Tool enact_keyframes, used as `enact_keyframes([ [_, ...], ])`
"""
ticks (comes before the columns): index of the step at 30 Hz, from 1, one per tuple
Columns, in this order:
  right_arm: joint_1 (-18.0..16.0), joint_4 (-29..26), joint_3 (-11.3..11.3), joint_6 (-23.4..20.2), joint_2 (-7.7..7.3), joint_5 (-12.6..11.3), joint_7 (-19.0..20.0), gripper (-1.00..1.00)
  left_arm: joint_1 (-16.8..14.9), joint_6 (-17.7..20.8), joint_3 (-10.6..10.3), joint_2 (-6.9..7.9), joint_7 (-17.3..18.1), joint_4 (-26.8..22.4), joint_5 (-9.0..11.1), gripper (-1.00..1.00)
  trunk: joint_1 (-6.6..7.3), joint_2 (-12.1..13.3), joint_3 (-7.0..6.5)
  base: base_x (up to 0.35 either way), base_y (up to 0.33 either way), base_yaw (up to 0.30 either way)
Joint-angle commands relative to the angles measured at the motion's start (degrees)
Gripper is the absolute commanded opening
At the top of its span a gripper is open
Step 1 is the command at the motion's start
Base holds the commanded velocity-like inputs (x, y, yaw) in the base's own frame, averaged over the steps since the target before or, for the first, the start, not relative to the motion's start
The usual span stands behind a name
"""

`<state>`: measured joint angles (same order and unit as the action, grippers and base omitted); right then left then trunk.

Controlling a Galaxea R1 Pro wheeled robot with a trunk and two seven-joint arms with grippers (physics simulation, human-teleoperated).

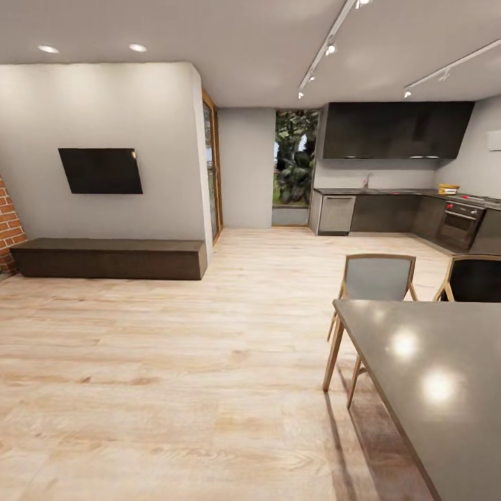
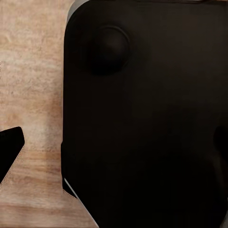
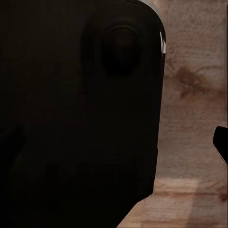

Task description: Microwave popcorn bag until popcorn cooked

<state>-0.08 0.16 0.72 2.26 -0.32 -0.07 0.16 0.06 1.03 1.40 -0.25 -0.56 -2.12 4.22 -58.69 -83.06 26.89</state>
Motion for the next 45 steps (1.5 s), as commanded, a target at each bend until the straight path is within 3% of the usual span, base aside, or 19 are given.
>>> enact_keyframes([
  [1,-0.01,0.05,0.04,0.23,-0.05,-0.01,0.02,1.00,-0.02,0.11,0.10,-0.01,-0.06,-0.08,0.44,1.00,-0.03,-0.02,0.04,0.326,0.000,0.000],
  [22,-0.01,0.05,-0.06,0.20,0.04,-0.02,0.02,1.00,-0.03,0.02,0.17,0.15,-0.06,-0.08,0.44,1.00,-0.03,-0.02,0.04,0.326,0.004,0.000],
  [45,-0.01,0.02,-0.11,0.20,0.04,-0.02,0.02,1.00,0.00,0.19,0.12,0.16,-0.06,-0.08,0.51,1.00,-0.03,-0.02,0.04,0.326,0.103,0.000],
])
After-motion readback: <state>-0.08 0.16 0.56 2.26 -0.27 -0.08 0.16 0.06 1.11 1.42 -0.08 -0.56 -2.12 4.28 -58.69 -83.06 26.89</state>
